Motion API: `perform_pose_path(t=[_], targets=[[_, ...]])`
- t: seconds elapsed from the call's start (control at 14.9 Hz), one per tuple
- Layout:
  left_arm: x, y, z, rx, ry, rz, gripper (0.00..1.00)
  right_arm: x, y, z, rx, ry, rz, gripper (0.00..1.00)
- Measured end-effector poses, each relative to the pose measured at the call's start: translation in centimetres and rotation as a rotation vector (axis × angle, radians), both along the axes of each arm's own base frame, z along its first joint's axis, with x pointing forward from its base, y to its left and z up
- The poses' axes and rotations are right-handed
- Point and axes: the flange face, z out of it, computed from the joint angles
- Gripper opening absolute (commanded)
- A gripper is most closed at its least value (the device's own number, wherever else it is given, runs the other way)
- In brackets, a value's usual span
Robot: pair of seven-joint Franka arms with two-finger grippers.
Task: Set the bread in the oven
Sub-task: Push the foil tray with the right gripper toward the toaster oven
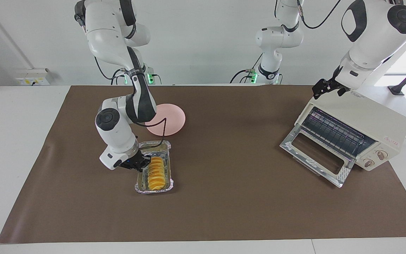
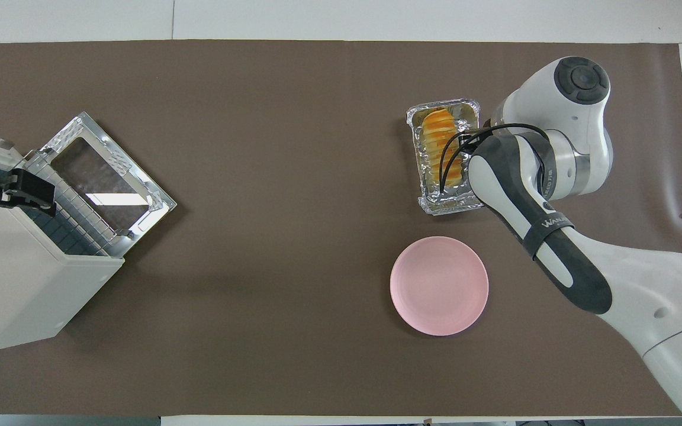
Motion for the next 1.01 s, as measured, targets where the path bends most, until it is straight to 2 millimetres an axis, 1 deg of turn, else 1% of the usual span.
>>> perform_pose_path(t=[0.13, 0.2, 0.27, 0.4, 0.61, 0.67, 0.81, 0.94, 1.01], targets=[[0.0, 0.0, 0.0, 0.0, 0.0, 0.0, 1.0, 0.6, 0.7, 2.8, 0.006, 0.015, -0.01, 0.0], [0.0, 0.0, 0.0, 0.0, 0.0, 0.0, 1.0, 0.8, 1.6, 4.4, 0.015, 0.019, -0.025, 0.0], [0.0, 0.0, 0.0, 0.0, 0.0, 0.0, 1.0, 0.8, 3.2, 5.9, 0.033, 0.024, -0.045, 0.0], [0.0, 0.0, 0.0, 0.0, 0.0, 0.0, 1.0, 0.2, 7.8, 8.5, 0.074, 0.038, -0.085, 0.0], [0.0, 0.0, 0.0, 0.0, 0.0, 0.0, 1.0, -1.5, 16.3, 11.4, 0.116, 0.028, -0.132, 0.0], [0.0, 0.0, 0.0, 0.0, 0.0, 0.0, 1.0, -2.3, 19.1, 11.8, 0.135, 0.033, -0.151, 0.0], [0.0, 0.0, 0.0, 0.0, 0.0, 0.0, 1.0, -4.1, 23.9, 11.9, 0.163, 0.04, -0.169, 0.0], [0.0, 0.0, 0.0, 0.0, 0.0, 0.0, 1.0, -5.8, 28.1, 11.1, 0.189, 0.032, -0.162, 0.0], [0.0, 0.0, 0.0, 0.0, 0.0, 0.0, 1.0, -6.5, 29.9, 10.3, 0.195, 0.027, -0.153, 0.0]])
